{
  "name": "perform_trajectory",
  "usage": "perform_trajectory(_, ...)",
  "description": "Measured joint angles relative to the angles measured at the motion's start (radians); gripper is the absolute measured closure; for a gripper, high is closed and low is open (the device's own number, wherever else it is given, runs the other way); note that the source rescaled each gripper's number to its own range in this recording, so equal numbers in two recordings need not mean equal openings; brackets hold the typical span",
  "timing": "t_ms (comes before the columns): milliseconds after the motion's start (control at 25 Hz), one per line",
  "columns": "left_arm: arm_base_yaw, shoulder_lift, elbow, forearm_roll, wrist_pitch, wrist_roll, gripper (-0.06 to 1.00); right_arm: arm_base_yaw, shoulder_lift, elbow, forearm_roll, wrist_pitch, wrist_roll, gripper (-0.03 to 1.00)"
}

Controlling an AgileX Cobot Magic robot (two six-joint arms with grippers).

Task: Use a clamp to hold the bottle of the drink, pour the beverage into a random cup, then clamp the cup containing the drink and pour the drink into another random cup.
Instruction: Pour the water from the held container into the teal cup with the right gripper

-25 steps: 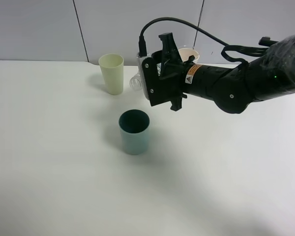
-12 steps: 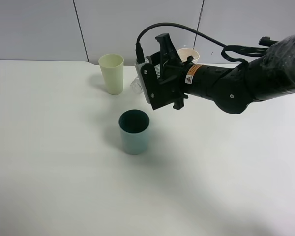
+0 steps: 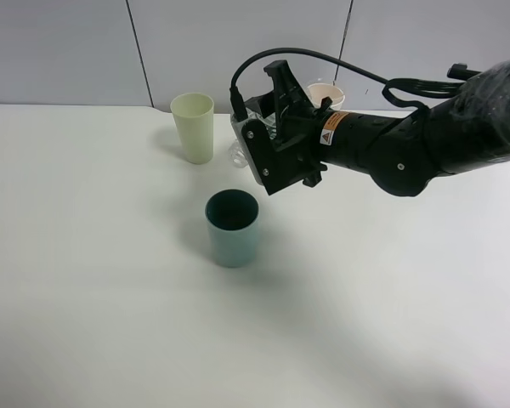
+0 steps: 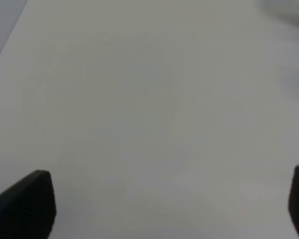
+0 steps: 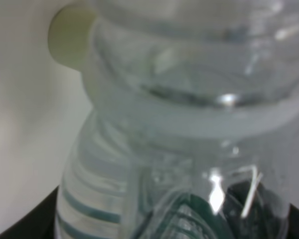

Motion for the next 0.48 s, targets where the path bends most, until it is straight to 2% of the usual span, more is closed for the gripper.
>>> perform_trajectory(480,0.0,0.0,0.0,0.0,0.0,0.0,0.14,0.0,0.0,0.0,0.0,0.0,-0.041,0.97)
